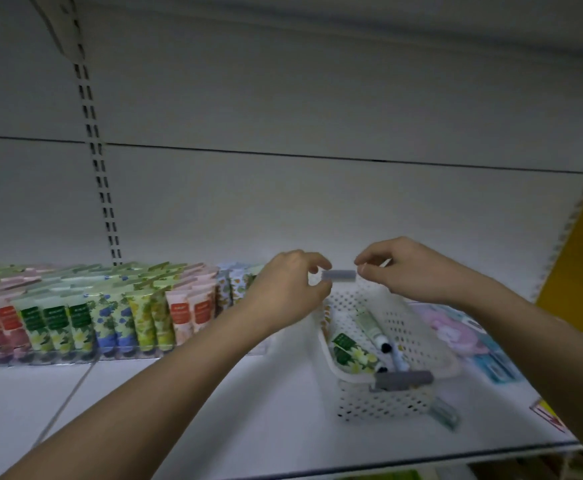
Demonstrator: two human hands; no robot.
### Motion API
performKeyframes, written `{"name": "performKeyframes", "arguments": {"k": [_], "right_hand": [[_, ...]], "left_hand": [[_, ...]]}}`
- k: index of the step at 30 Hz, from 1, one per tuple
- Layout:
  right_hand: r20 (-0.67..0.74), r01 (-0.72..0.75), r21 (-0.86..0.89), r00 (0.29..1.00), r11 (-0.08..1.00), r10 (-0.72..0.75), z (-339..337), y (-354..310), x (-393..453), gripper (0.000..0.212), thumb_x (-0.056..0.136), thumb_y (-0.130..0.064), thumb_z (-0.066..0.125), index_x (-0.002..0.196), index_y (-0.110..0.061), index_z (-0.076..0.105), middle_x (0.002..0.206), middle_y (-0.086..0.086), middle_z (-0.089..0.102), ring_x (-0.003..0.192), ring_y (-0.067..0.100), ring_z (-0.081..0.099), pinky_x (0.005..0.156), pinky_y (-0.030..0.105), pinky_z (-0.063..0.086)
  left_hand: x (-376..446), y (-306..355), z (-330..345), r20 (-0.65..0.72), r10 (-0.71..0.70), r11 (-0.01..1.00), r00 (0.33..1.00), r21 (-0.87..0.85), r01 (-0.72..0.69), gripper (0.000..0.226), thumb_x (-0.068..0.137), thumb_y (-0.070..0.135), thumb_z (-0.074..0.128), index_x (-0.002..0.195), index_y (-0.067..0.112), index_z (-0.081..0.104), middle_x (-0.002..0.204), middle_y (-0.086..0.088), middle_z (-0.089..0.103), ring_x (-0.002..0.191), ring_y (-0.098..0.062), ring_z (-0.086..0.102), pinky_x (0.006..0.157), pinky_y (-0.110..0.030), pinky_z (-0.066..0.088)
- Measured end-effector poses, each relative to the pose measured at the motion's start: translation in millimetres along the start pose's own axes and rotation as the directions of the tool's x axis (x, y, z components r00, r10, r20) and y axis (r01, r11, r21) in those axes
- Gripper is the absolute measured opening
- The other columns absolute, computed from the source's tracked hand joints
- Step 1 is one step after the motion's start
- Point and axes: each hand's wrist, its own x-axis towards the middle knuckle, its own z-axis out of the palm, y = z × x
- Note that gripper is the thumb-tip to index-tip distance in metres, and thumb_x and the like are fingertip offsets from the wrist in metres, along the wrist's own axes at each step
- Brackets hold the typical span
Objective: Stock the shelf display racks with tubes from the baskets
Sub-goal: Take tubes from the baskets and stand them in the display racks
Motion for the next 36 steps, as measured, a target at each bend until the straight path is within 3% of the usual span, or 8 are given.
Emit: {"name": "performKeyframes", "arguments": {"k": [11,16,22,24,26,30,33,36], "right_hand": [[0.059,-0.160,0.172,0.987,0.972,0.152,13,52,-23,0.024,0.093,-0.031,0.062,0.115,-0.022,0.067,0.093,-0.009,0.070,0.072,0.007,0.069,0.064,0.019,0.057],[0.057,-0.143,0.201,0.989,0.969,0.134,25,59,-12,0.019,0.094,-0.022,0.062,0.111,-0.015,0.068,0.092,-0.001,0.070,0.068,0.011,0.071,0.063,0.019,0.058],[0.008,-0.094,0.291,0.995,0.952,0.095,44,75,-7,0.016,0.092,-0.013,0.059,0.094,-0.012,0.075,0.074,-0.011,0.067,0.065,0.019,0.070,0.063,0.031,0.060],[-0.023,-0.088,0.341,0.994,0.936,0.103,46,79,-5,0.015,0.093,-0.014,0.060,0.090,-0.016,0.075,0.071,-0.007,0.069,0.058,0.017,0.069,0.060,0.028,0.060],[-0.043,-0.080,0.366,0.994,0.927,0.102,49,81,-4,0.015,0.093,-0.015,0.060,0.088,-0.019,0.074,0.072,-0.006,0.069,0.055,0.014,0.069,0.057,0.024,0.059],[-0.049,-0.086,0.394,0.992,0.915,0.114,52,84,-4,0.016,0.093,-0.012,0.059,0.090,-0.015,0.074,0.077,-0.007,0.068,0.054,0.006,0.067,0.050,0.016,0.052],[-0.017,-0.103,0.422,0.992,0.901,0.122,50,84,-3,0.017,0.094,-0.009,0.058,0.091,-0.015,0.073,0.077,-0.005,0.066,0.054,0.005,0.065,0.052,0.016,0.052],[0.029,-0.146,0.442,0.988,0.885,0.149,45,79,0,0.018,0.093,-0.007,0.058,0.086,-0.015,0.073,0.073,0.000,0.067,0.054,0.005,0.064,0.053,0.019,0.054]], "left_hand": [[33,26,54,0.282,-0.006,0.999,0.959,0.041,-0.006,0.028,0.089,0.011,0.061,0.113,0.024,0.068,0.099,0.007,0.066,0.089,-0.010,0.060,0.082,-0.023,0.048],[58,11,72,0.134,-0.141,0.962,0.981,0.251,0.104,0.037,0.090,0.000,0.047,0.115,0.020,0.066,0.115,-0.006,0.065,0.102,-0.025,0.061,0.082,-0.031,0.046],[79,20,98,0.466,-0.290,0.863,0.836,0.504,0.019,0.015,0.091,0.013,0.060,0.104,0.006,0.060,0.104,-0.006,0.061,0.081,-0.018,0.054,0.069,-0.026,0.043],[83,22,112,0.546,-0.328,0.840,0.771,0.542,-0.027,0.022,0.090,0.017,0.062,0.108,0.005,0.058,0.106,-0.008,0.062,0.087,-0.020,0.057,0.070,-0.026,0.043],[85,20,119,0.533,-0.318,0.839,0.784,0.543,-0.029,0.033,0.091,0.013,0.058,0.123,0.004,0.054,0.120,-0.010,0.061,0.104,-0.024,0.060,0.079,-0.028,0.045],[89,12,117,0.445,-0.274,0.918,0.853,0.385,0.094,0.049,0.086,0.011,0.064,0.132,0.013,0.048,0.127,-0.005,0.056,0.115,-0.024,0.055,0.085,-0.030,0.045],[91,8,101,0.330,-0.183,0.982,0.926,0.015,0.188,0.046,0.081,0.013,0.073,0.120,0.020,0.050,0.111,0.002,0.060,0.094,-0.020,0.061,0.070,-0.030,0.048],[85,8,79,0.209,-0.195,0.768,0.958,-0.575,0.282,0.046,0.080,0.004,0.075,0.117,0.019,0.052,0.095,-0.010,0.066,0.075,-0.022,0.068,0.064,-0.039,0.060]]}}
